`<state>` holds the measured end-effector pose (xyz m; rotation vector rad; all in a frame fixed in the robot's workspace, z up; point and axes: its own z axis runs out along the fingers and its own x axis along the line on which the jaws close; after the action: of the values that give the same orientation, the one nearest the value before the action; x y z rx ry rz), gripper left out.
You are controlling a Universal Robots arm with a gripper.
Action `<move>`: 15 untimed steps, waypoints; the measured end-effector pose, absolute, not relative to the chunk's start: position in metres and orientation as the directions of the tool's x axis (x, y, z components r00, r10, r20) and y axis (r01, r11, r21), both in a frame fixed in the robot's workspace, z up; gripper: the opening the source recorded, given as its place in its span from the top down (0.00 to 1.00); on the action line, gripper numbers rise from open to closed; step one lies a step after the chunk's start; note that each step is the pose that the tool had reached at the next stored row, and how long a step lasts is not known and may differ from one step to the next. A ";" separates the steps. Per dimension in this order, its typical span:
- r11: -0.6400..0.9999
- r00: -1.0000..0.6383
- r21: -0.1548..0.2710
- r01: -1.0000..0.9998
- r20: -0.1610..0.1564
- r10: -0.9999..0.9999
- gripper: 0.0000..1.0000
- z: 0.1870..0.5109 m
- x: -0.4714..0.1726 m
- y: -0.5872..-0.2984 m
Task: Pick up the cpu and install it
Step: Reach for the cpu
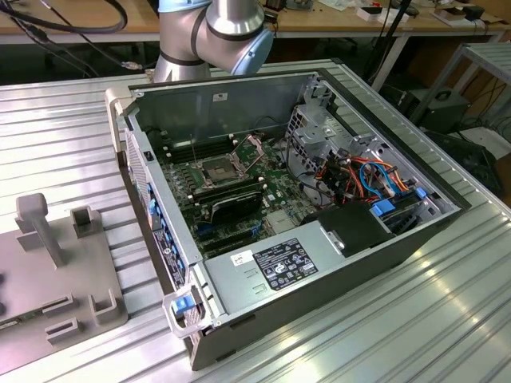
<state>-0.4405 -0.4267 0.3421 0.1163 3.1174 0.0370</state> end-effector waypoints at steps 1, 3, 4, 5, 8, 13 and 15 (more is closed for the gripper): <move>0.997 -0.997 0.024 0.074 -0.021 0.075 0.89 0.341 -0.441 -0.427; 0.997 -0.997 0.024 0.074 -0.021 0.075 0.89 0.338 -0.443 -0.428; 0.997 -0.997 0.024 0.074 -0.021 0.075 0.89 0.336 -0.444 -0.428; 0.997 -0.997 0.024 0.074 -0.021 0.075 0.89 0.335 -0.445 -0.428; 0.997 -0.997 0.025 0.074 -0.021 0.075 0.89 0.330 -0.449 -0.431; 0.997 -0.997 0.024 0.074 -0.021 0.075 0.89 0.324 -0.453 -0.437; 0.997 -0.997 0.024 0.074 -0.021 0.075 0.89 0.322 -0.454 -0.440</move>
<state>-0.4537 -0.4401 0.3220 0.1163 3.1175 0.0369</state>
